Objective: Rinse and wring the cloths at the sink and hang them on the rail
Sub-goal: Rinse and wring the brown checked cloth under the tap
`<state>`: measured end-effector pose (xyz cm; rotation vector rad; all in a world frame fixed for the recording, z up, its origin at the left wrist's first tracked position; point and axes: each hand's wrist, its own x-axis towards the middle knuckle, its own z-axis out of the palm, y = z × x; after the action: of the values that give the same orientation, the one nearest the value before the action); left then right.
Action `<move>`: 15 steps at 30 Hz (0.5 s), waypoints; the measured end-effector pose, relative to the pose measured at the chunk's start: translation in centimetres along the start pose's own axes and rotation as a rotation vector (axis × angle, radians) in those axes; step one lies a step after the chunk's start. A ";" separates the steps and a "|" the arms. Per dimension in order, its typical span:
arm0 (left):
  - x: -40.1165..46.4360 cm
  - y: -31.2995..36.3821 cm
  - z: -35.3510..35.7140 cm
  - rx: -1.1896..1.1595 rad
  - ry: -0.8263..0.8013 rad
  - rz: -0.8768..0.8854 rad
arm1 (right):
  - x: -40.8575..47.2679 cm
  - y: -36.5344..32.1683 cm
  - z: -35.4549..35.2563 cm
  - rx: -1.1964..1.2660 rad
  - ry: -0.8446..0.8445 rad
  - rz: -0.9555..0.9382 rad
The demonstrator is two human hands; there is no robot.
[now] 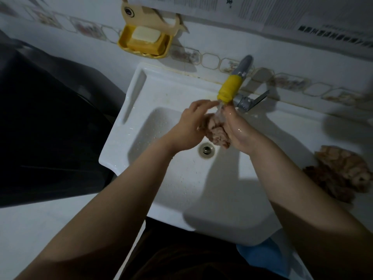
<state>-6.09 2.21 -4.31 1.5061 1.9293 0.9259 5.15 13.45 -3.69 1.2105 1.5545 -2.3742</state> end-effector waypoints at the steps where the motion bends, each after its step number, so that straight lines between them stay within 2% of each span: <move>1: 0.0 0.5 0.1 0.023 -0.064 0.027 | 0.0 0.1 0.2 -0.011 0.032 0.006; 3: 0.1 0.9 0.0 0.059 -0.137 0.018 | -0.1 0.1 0.6 -0.043 0.089 0.000; 4: 0.3 0.9 -0.2 -0.019 -0.110 -0.020 | -0.1 0.1 0.7 -0.045 0.108 -0.015; 7: 0.8 1.0 -1.5 -0.521 0.043 -0.316 | -0.7 -0.2 1.4 -0.067 0.041 -0.146; 8: 0.9 0.8 -1.8 -0.637 0.099 -0.367 | -1.1 -0.4 1.6 -0.188 -0.007 -0.174; 9: 1.1 0.5 -2.2 -0.656 0.143 -0.395 | -1.3 -0.5 1.6 -0.357 -0.065 -0.164; 11: 1.5 -0.3 -2.8 -0.553 0.182 -0.425 | -1.4 -0.7 1.2 -0.639 -0.134 -0.093; 12: 1.6 -0.5 -3.2 -0.490 0.185 -0.429 | -1.3 -0.8 0.8 -0.705 -0.134 -0.064; 15: 1.9 -1.4 -4.2 -0.181 0.043 -0.422 | -1.2 -1.7 -0.3 -0.725 -0.039 -0.033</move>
<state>-10.61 3.02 -2.71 0.9333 2.0234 0.9135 5.47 14.11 -1.72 0.9525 2.1381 -1.5637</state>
